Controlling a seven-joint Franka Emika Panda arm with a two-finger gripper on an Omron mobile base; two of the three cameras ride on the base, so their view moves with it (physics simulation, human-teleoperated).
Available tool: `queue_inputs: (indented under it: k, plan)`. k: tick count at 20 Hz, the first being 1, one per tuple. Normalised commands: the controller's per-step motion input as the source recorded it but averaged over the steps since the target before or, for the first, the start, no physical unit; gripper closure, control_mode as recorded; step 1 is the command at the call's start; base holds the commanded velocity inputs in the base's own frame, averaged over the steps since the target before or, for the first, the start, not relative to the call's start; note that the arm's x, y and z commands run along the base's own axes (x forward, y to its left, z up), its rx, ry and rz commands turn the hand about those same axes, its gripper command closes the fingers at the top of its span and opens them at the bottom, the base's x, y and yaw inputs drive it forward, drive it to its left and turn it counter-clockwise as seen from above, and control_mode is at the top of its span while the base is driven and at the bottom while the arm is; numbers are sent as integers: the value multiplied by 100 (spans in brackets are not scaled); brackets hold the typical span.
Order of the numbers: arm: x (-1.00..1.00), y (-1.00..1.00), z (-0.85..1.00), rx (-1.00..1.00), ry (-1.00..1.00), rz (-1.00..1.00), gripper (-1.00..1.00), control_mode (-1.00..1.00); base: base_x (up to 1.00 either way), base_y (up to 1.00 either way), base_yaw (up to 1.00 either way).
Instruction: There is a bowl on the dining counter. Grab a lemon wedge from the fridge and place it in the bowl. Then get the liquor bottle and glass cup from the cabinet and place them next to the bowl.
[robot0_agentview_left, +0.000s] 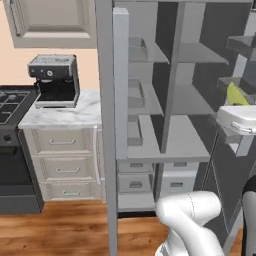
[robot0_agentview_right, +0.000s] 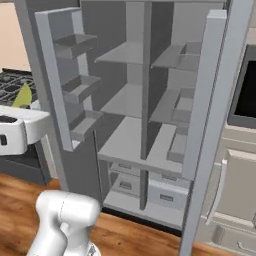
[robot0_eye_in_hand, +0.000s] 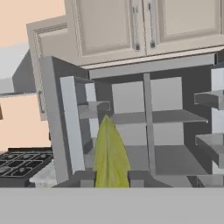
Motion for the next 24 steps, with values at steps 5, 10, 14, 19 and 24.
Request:
queue_inputs:
  k: [5,10,14,19,24]
  plan:
    - [0,0,0,0,0,0,100,100,-60,0,44]
    - [0,0,0,0,0,0,100,100,-49,5,49]
    - [0,0,0,0,0,0,100,100,-35,25,55]
    - [0,0,0,0,0,0,100,100,-24,32,62]
    - [0,0,0,0,0,0,100,100,-16,33,67]
